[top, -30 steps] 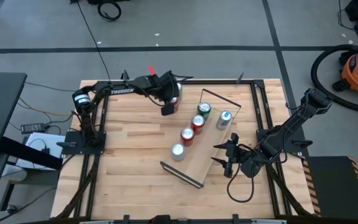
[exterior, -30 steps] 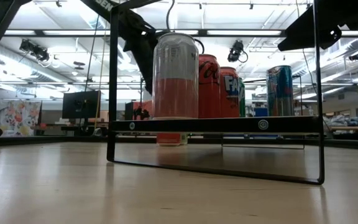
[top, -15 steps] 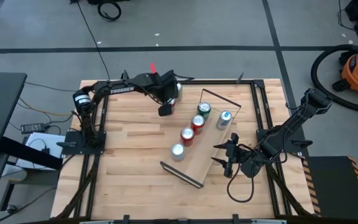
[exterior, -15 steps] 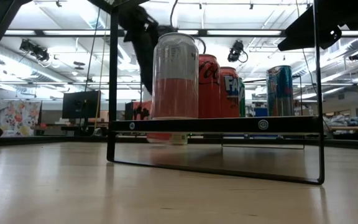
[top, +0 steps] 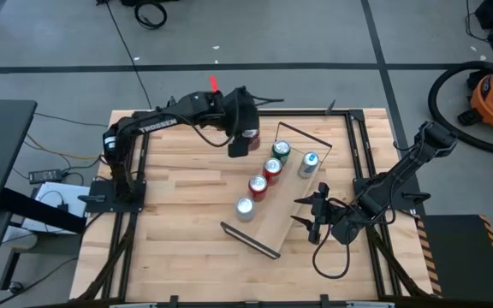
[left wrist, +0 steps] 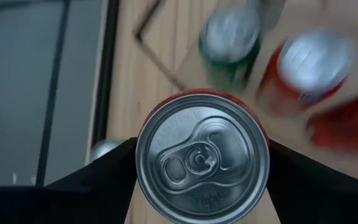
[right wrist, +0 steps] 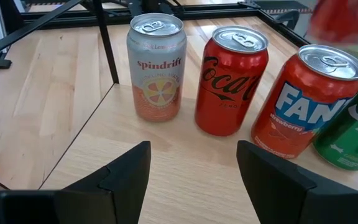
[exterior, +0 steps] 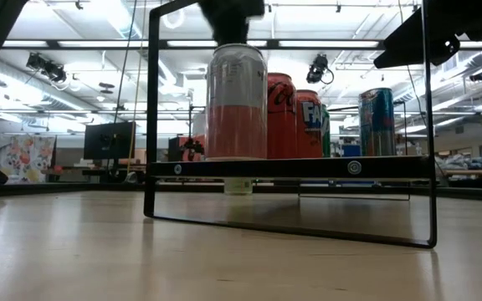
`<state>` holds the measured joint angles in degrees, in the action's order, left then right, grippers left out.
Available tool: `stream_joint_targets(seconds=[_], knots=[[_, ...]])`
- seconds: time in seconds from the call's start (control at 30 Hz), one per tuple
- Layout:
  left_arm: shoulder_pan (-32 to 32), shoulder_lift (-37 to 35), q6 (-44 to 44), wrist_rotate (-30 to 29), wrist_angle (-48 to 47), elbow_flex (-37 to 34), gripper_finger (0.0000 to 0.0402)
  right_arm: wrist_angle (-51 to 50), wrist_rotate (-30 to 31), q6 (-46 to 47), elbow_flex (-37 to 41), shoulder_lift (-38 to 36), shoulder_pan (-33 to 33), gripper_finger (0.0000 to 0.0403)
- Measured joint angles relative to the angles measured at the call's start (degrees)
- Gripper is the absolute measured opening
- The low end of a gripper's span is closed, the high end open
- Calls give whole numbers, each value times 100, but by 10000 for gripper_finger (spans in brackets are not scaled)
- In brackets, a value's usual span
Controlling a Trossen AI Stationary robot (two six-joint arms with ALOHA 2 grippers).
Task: Place canned beverage on shelf
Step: Put the orange soda can on the shelf
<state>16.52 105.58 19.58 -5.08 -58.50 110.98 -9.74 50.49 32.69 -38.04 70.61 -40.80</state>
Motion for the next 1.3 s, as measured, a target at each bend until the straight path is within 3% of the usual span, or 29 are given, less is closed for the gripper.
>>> stream_joint_targets(seconds=[0.33, 0.53, 0.97, 1.3], knots=[[-793, -15, -154, -203, 48, 1002, 298, -68, -61, 26, 0, 0, -14, 250], [-1267, -2, -481, -199, 336, 862, 298, -473, -471, 518, 0, -199, -270, 250], [-1824, 61, -1359, -222, 1638, 466, 298, -1918, 82, 1992, -2, -560, -837, 250], [-2214, 735, -2039, -254, 1766, 461, 298, -2754, -255, 3066, -2, -556, -873, 250]])
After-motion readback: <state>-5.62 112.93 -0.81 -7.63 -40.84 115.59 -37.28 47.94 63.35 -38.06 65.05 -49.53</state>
